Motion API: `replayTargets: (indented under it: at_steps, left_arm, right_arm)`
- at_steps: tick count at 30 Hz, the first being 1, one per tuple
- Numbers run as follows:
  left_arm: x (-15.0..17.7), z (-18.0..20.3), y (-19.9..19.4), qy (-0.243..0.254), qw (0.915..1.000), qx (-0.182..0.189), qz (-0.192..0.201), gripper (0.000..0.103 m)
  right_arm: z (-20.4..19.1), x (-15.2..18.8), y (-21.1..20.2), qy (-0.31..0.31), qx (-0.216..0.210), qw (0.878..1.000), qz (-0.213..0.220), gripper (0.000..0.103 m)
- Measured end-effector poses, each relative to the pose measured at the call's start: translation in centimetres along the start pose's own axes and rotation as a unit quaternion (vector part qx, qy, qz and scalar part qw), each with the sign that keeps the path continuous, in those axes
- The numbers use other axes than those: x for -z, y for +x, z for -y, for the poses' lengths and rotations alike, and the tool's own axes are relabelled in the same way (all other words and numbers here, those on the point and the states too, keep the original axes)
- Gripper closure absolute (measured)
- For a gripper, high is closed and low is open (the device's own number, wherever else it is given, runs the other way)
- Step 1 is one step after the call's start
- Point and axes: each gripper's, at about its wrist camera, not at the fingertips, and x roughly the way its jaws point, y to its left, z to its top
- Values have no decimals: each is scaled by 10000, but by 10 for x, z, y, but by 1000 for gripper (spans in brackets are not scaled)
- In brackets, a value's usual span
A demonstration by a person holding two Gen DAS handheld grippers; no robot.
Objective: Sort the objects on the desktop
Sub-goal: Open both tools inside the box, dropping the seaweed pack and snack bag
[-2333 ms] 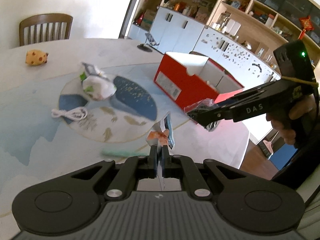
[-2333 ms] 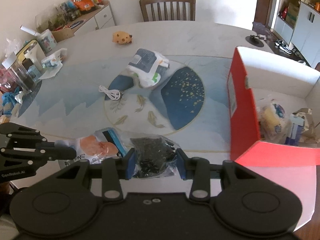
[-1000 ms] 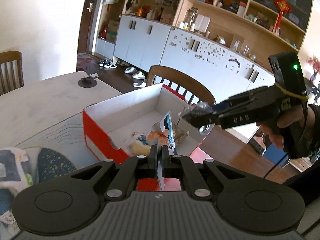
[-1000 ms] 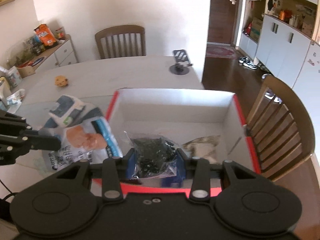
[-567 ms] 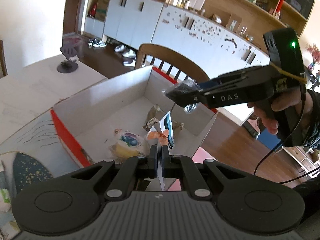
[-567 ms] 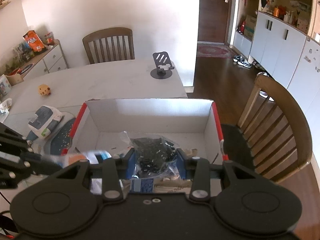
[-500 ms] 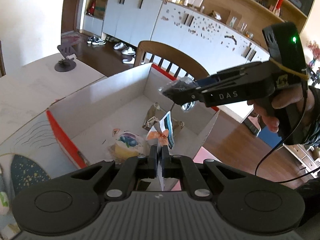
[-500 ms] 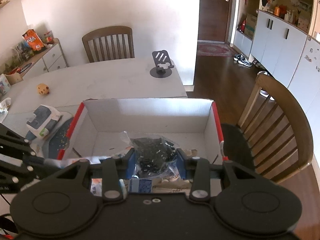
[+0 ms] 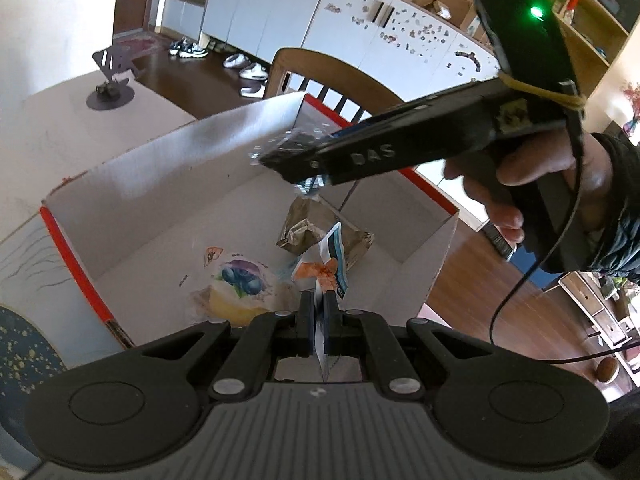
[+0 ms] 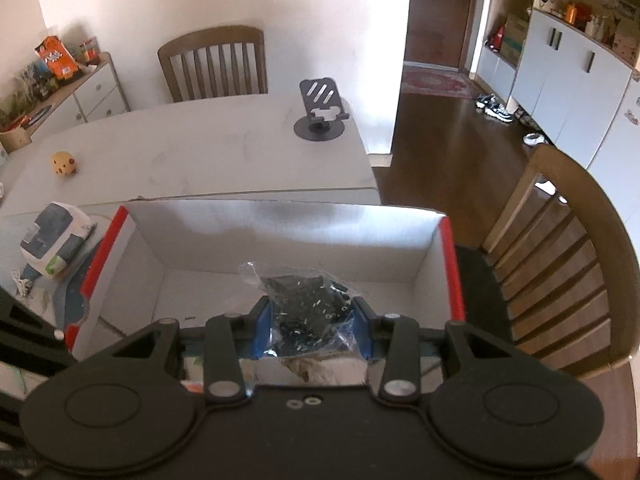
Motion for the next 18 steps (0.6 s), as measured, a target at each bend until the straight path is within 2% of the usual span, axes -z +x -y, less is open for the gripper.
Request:
replayTargets:
  at_steps: [6, 18]
  left_arm:
    - [2, -3, 10, -61, 9999, 52, -137, 100]
    - [8, 0, 20, -89, 9995, 14, -291, 100]
  right_arm:
    - [-7, -5, 28, -78, -70, 9997, -204, 63]
    - [-14, -1, 71, -181, 46, 9977, -649, 63]
